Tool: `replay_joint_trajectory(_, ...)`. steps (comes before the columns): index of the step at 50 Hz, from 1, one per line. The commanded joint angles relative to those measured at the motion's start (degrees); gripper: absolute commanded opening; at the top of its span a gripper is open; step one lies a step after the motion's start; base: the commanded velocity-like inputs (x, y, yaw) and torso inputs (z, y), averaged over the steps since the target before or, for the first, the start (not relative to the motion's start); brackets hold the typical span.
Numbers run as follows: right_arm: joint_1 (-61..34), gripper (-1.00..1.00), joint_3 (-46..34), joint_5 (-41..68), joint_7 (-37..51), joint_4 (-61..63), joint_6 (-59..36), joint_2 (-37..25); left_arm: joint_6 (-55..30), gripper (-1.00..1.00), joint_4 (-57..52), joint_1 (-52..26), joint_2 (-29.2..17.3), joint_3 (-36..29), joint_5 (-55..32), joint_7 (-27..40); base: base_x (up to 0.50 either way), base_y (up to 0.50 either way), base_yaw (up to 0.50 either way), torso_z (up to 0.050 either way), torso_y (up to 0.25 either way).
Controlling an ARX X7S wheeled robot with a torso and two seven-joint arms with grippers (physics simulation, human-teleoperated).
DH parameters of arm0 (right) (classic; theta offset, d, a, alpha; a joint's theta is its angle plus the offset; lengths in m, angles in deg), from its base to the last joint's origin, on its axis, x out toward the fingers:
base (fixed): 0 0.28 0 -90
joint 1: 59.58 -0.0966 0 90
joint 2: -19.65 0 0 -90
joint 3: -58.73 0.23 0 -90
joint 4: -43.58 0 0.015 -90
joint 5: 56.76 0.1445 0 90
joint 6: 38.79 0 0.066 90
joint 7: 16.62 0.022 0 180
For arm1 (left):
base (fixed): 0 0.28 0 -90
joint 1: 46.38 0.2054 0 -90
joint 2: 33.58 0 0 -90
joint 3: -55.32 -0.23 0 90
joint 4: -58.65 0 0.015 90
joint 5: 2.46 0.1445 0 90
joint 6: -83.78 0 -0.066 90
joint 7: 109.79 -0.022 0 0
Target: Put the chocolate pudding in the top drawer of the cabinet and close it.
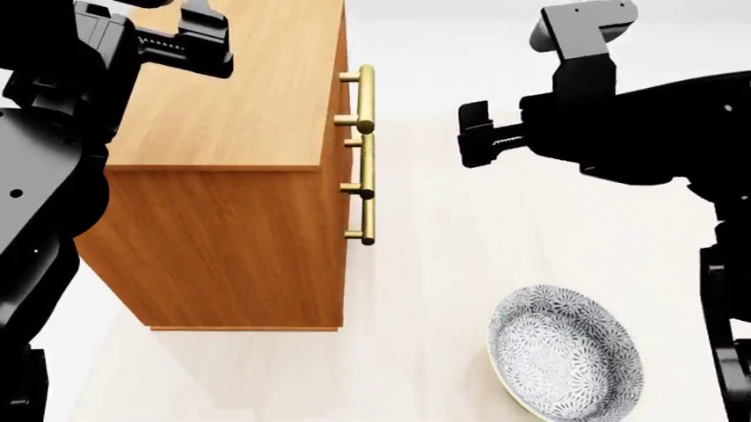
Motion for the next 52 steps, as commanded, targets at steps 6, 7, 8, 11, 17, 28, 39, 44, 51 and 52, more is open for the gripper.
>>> replay_joint_trajectory(6,-1.1,1.00,5.6,3.8,4.6,4.3,-3.3,-4.8,1.7,1.00,0.2,0.3,-0.1,-0.1,0.3,-0.3,0.00,0.00,0.00,0.000,0.000)
replay_joint_trajectory(7,-1.1,1.00,5.9,4.1,4.9,4.5,-3.4,-5.0,1.7,1.00,0.2,0.3,-0.1,-0.1,0.3,-0.3,0.00,0.00,0.00,0.000,0.000)
replay_joint_trajectory(8,-1.1,1.00,6.2,4.2,5.1,4.7,-3.5,-5.1,1.8,1.00,0.2,0.3,-0.1,-0.1,0.3,-0.3,0.00,0.00,0.00,0.000,0.000)
replay_joint_trajectory(11,-1.0,1.00,6.9,4.8,5.8,5.2,-3.7,-5.5,1.8,1.00,0.2,0.4,0.0,0.0,0.2,-0.2,0.00,0.00,0.00,0.000,0.000)
replay_joint_trajectory(17,-0.6,1.00,8.0,5.7,6.8,6.2,-4.0,-6.0,2.2,1.00,0.3,0.5,0.1,0.4,-0.2,-0.3,0.00,0.00,0.00,0.000,0.208)
replay_joint_trajectory(28,0.9,1.00,10.0,7.5,8.5,8.1,-3.7,-7.1,2.8,1.00,0.4,0.6,0.0,0.3,-0.4,-0.7,0.00,0.00,0.00,0.000,0.250)
replay_joint_trajectory(39,2.7,1.00,12.9,10.4,11.0,11.0,-4.6,-8.8,2.8,1.00,0.5,0.5,-0.1,0.2,-0.7,-1.1,0.00,0.00,0.00,0.000,0.250)
replay_joint_trajectory(44,3.9,1.00,15.3,12.9,13.1,13.4,-5.8,-10.1,2.7,1.00,0.5,0.5,-0.2,0.1,-0.8,-1.1,0.00,0.00,0.00,0.000,0.250)
replay_joint_trajectory(51,5.3,1.00,19.6,18.2,17.8,17.8,-8.4,-12.8,2.6,1.00,0.4,0.5,-0.1,0.2,-0.3,-0.1,0.00,0.00,0.00,0.000,0.250)
replay_joint_trajectory(52,5.4,1.00,20.2,18.9,18.6,18.3,-8.7,-13.1,2.6,1.00,0.4,0.5,-0.1,0.2,-0.2,0.0,0.00,0.00,0.00,0.000,0.250)
